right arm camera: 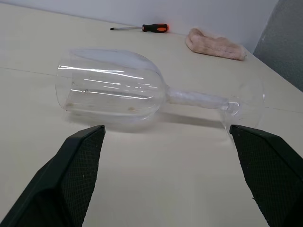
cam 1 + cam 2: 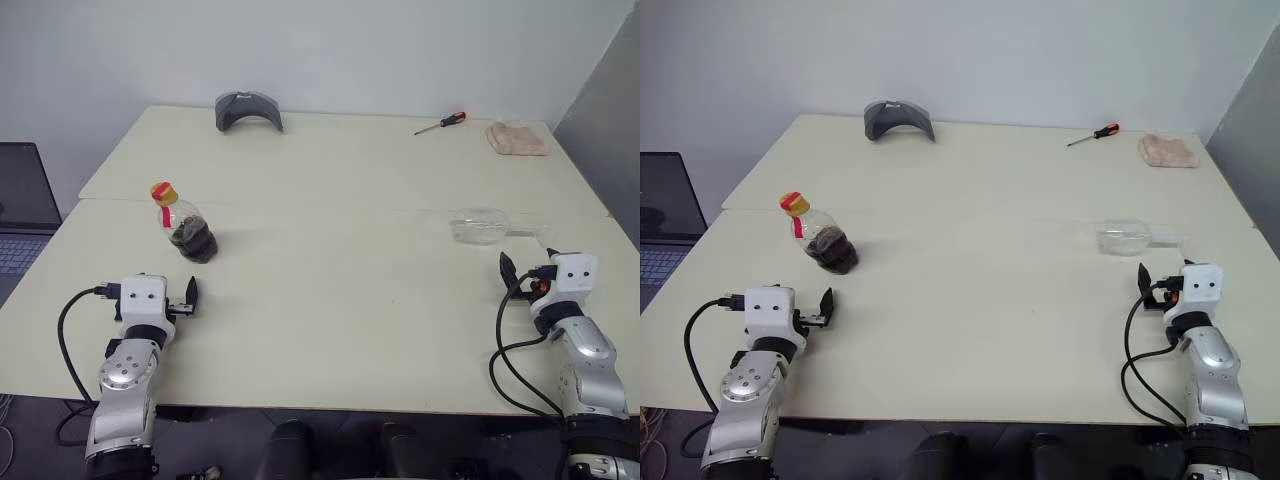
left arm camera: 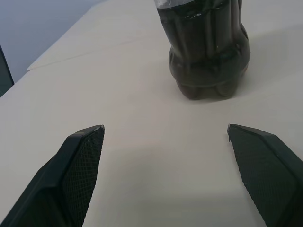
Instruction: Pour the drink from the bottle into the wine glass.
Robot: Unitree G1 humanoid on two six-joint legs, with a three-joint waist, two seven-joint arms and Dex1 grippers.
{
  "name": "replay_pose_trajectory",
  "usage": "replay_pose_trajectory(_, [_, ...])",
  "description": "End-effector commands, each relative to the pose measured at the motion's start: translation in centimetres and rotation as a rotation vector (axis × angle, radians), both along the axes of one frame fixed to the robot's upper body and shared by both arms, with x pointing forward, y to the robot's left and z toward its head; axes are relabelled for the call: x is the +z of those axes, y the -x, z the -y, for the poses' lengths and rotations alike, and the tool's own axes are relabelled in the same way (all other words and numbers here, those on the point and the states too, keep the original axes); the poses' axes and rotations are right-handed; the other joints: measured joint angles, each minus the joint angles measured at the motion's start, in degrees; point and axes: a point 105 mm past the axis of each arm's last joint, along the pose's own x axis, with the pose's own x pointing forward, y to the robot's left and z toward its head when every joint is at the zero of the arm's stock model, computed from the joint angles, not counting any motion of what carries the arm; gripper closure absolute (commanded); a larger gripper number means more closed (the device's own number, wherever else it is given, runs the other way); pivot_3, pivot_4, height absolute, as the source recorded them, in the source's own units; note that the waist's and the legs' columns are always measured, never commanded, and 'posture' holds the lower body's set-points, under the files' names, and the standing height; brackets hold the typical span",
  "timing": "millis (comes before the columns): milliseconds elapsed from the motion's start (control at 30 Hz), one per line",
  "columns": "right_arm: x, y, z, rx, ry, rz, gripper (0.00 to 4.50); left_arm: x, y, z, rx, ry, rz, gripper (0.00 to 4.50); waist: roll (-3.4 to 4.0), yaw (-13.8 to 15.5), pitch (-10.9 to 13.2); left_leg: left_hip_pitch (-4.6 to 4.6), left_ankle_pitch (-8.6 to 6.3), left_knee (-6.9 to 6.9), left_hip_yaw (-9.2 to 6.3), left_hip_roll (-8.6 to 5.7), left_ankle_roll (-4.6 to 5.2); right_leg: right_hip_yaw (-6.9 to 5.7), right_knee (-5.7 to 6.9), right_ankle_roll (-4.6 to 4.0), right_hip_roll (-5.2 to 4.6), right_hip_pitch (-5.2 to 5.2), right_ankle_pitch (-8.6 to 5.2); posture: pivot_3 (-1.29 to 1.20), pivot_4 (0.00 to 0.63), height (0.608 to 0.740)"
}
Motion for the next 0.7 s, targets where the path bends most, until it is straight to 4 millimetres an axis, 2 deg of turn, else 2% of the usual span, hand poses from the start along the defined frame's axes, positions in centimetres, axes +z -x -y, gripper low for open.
replay_pose_trajectory(33, [1.5, 0.1, 0.4, -0.01, 0.016, 0.061, 0.0, 1.2, 0.0, 0.3, -0.028, -0.013, 0.048, 0.05, 0.0, 0.0, 0.0, 0.0, 0.0, 0.0, 0.0, 0.0, 0.0, 0.0, 0.0, 0.0, 0.0, 0.0, 0.0, 0.0, 0.15, 0.74])
replay_pose_trajectory(200, [1.6, 0.1, 0.4, -0.008, 0.017, 0.062, 0.0, 0.8, 0.1, -0.1, -0.014, -0.002, 0.021, 0.05, 0.01, 0.0, -0.01, 0.0, 0.0, 0.0, 0.0, 0.0, 0.0, 0.0, 0.0, 0.0, 0.0, 0.0, 0.0, 0.0, 0.15, 0.74])
replay_pose_trajectory(267, [1.5, 0.3, -0.2, 0.03, 0.017, 0.058, 0.0, 0.7, 0.1, -0.3, -0.015, -0.023, 0.017, 0.05, 0.01, 0.01, -0.01, 0.0, 0.0, 0.0, 0.01, 0.0, 0.0, 0.01, 0.0, 0.0, 0.0, 0.0, 0.0, 0.0, 0.15, 0.74])
replay_pose_trajectory(367, [1.6, 0.7, -1.9, 0.125, 0.011, 0.06, 0.0, 0.9, 0.3, -0.5, -0.026, -0.043, 0.032, 0.05, 0.01, 0.01, -0.01, 0.0, 0.0, 0.0, 0.01, 0.0, 0.0, 0.01, 0.0, 0.0, 0.0, 0.0, 0.0, 0.0, 0.15, 0.74])
replay_pose_trajectory(433, [1.8, 1.1, -3.2, 0.198, 0.013, 0.06, 0.0, 1.3, 0.3, 0.1, -0.082, -0.047, 0.055, 0.05, 0.01, -0.01, -0.01, 0.0, 0.0, -0.01, 0.01, 0.01, 0.0, 0.01, 0.0, 0.0, 0.0, -0.01, 0.0, 0.0, 0.15, 0.74])
replay_pose_trajectory(500, [2.2, 2.1, -5.3, 0.33, 0.037, 0.05, 0.0, 1.6, 0.3, 0.9, -0.137, -0.04, 0.075, 0.05, 0.02, 0.03, -0.01, 0.0, 0.0, -0.01, 0.02, 0.02, 0.0, 0.01, 0.0, 0.0, 0.0, -0.02, 0.0, 0.0, 0.15, 0.74])
replay_pose_trajectory(700, [3.1, 4.6, -9.5, 0.588, 0.054, 0.02, 0.0, 1.7, 0.0, 1.7, -0.196, -0.03, 0.093, 0.05, 0.02, 0.11, -0.01, 0.0, -0.01, 0.0, 0.01, 0.04, 0.01, 0.01, -0.02, 0.0, 0.0, -0.01, 0.0, 0.0, 0.15, 0.74])
